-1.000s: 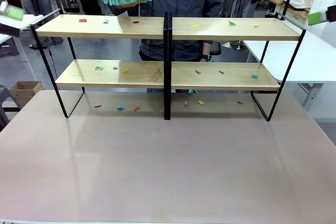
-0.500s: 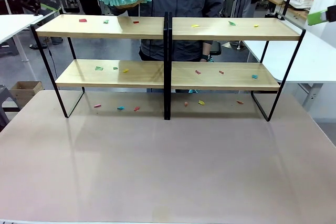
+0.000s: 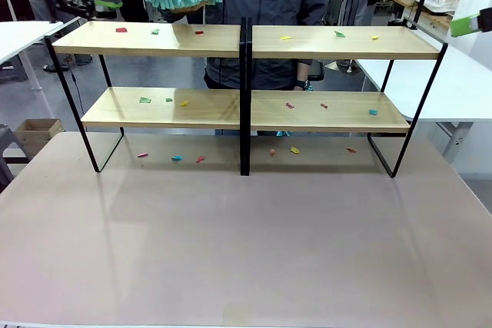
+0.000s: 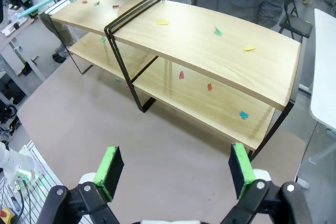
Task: Clean the shelves.
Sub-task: Pick up the Duster when the human hands it over.
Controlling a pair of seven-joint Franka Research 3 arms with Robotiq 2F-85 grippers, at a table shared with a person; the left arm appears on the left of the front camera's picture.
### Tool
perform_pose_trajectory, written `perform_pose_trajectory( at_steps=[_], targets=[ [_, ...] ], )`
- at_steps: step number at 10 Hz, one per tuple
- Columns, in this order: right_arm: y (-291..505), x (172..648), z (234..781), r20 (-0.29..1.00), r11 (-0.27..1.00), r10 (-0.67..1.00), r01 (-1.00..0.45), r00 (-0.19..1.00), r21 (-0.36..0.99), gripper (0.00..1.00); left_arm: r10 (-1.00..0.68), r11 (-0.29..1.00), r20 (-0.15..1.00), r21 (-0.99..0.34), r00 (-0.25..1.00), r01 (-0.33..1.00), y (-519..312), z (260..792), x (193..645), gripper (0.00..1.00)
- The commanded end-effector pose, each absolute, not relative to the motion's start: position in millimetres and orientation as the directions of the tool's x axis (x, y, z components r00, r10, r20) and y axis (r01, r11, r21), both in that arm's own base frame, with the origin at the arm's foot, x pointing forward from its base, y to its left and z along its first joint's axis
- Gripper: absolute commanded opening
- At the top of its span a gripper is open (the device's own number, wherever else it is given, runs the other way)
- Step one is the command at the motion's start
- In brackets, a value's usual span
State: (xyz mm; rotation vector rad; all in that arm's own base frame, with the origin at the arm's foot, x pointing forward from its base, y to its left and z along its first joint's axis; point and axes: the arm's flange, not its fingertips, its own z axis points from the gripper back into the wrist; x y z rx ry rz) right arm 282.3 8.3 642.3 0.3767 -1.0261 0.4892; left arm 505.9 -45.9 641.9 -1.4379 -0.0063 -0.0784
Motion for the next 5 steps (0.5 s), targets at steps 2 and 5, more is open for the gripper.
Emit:
perform_pose_trajectory(
  at_steps=[2, 5],
  targets=[
    [7, 282, 641, 0.879, 0.829, 0.214, -0.556, 0.426, 0.067, 1.0, -0.025, 0.125, -0.045, -0.991, 0.999, -0.042, -58, 637, 526, 1.0],
    [7, 282, 641, 0.879, 0.829, 0.214, -0.556, 0.426, 0.067, 1.0, -0.039, 0.115, -0.028, -0.993, 0.999, -0.023, -63, 635, 528, 1.0]
  ],
)
